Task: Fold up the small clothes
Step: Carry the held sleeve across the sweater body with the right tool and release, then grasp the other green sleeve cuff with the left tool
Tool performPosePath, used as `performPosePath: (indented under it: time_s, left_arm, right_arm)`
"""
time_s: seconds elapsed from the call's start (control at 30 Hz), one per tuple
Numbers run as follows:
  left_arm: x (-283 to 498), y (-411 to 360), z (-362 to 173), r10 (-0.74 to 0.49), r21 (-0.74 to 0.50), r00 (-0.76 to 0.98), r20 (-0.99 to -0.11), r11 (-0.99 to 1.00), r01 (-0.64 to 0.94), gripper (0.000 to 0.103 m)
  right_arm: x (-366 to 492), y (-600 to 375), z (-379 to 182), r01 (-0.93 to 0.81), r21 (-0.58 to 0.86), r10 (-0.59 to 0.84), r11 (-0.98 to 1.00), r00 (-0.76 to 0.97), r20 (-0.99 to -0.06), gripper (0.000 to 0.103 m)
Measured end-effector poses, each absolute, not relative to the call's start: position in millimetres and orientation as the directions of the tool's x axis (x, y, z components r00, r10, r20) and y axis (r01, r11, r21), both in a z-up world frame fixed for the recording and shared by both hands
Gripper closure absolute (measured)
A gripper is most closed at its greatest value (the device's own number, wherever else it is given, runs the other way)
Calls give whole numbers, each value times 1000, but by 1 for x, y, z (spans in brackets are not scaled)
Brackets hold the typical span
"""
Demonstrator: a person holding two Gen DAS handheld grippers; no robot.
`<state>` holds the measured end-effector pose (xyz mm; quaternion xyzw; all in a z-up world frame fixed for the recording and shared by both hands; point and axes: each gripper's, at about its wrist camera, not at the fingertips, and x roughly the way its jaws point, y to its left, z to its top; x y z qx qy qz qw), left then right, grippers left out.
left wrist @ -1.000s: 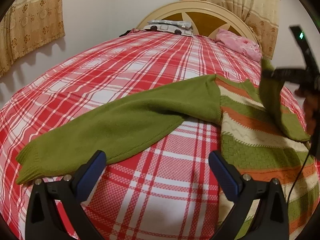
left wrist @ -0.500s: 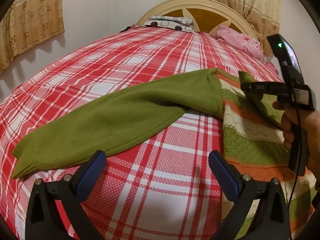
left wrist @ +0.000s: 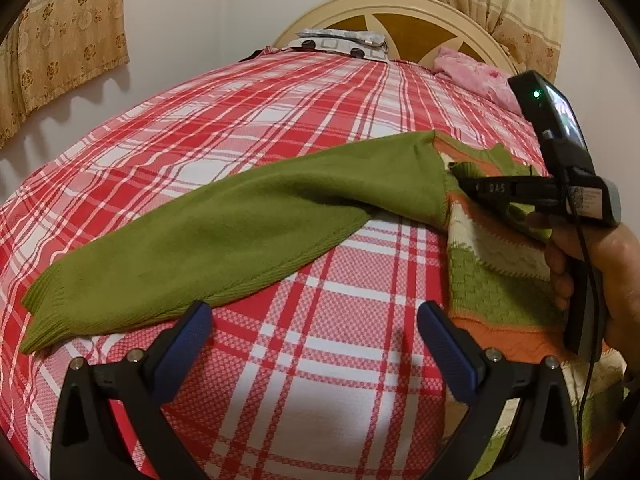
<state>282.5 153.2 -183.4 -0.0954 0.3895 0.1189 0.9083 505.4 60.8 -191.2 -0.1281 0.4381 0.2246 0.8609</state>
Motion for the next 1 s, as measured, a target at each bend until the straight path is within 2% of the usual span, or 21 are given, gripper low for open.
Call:
performPosePath:
  time_s: [0.03,0.13,0.2,0.27,0.43,0.6,0.67,0.8,0.9,1.0]
  left_arm:
    - [283,153,-183,143,-79,667,-731,953,-291,0]
    - [281,155,-182,141,-86,667,-732,952,-295,0]
    - [278,159,-180,144,-87,669,-729,950,-299,0]
    - [272,165,-178,165,-74,672,-722,947,-312,0]
    - [253,194,-170,220,-52,676,-703,932,-358,0]
    - [231,237,-170,281,-56,648,-708,892,-448,0]
    - [220,252,-173,307,-60,627,-716,868,-493,0]
    - [202,279,-178,336,-78,594,-731,824,-562,0]
    - [194,288,-180,363,-63,572,-735,804,-592,0]
    - [186,298,-181,406,-35,548,-731,780,-624,0]
  right_arm:
    - [504,62,-191,-509,-37,275,860,523,-807,89]
    - [500,60,-187,-526,-14,297,850,502,-812,72]
    - [496,53,-183,-562,47,355,826,454,-817,52]
    - [490,44,-178,-582,99,407,807,427,-807,45]
    - [475,9,-162,-557,58,385,828,491,-781,45]
    - [482,-22,-173,-443,61,301,895,497,-814,45]
    - [480,-23,-184,-449,105,326,887,452,-830,45]
    - [461,-5,-186,-507,101,362,856,447,-818,43]
    - [451,12,-189,-540,24,319,842,461,-828,43]
    - [448,9,-187,-535,65,351,842,452,-820,43]
